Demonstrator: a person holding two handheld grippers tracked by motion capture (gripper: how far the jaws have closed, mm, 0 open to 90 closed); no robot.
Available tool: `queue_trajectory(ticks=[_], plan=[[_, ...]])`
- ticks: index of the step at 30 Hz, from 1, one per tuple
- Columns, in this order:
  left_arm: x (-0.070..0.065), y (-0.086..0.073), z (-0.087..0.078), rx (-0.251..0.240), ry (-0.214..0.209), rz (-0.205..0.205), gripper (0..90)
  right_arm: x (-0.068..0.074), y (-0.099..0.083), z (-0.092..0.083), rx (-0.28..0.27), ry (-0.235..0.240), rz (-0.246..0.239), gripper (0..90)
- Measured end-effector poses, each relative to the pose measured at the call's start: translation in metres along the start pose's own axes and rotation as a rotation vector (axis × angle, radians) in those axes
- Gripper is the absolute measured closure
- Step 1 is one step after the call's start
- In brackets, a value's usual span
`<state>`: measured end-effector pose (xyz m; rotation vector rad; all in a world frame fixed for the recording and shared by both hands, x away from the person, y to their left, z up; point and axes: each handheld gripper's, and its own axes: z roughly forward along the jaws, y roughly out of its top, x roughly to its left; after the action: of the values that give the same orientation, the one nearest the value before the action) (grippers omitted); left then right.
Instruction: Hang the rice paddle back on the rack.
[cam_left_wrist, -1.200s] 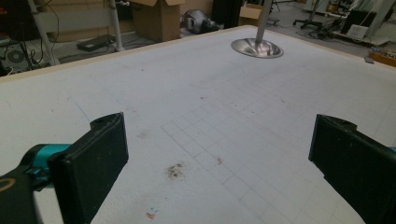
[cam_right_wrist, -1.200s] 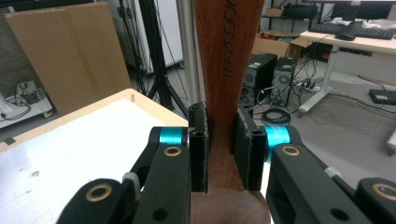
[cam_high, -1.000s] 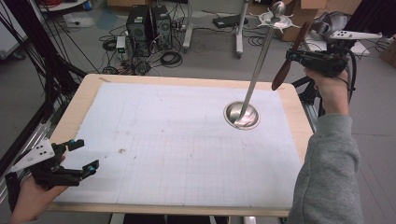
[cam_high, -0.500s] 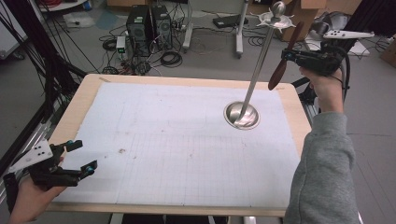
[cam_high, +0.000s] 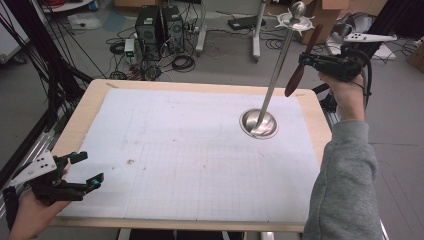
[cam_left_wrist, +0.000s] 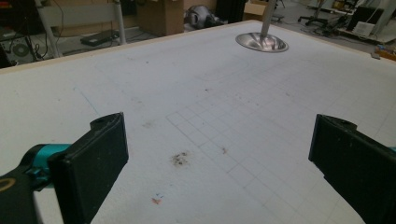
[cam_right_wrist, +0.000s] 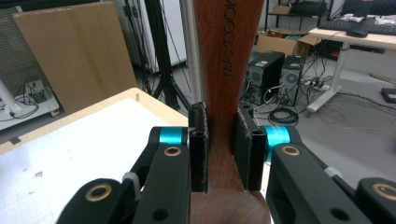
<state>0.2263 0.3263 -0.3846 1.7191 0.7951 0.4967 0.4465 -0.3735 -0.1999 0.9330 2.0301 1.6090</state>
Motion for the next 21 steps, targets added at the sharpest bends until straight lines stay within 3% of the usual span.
queue_trajectory(ticks=[6,12,21], plan=[[-0.0008,-0.0011,0.0020,0.007,-0.004,-0.001,5.1,-0.0011,-0.0011,0.0001,-0.011,-0.022,-0.007,75.6],[0.0009,-0.0028,0.0019,0.015,0.015,0.001,5.1,0.0019,-0.0018,-0.0007,-0.010,-0.040,-0.026,61.5],[-0.0027,-0.0006,0.0025,0.002,0.014,0.004,5.2,0.0014,-0.0097,-0.0065,0.009,-0.078,-0.007,31.8]])
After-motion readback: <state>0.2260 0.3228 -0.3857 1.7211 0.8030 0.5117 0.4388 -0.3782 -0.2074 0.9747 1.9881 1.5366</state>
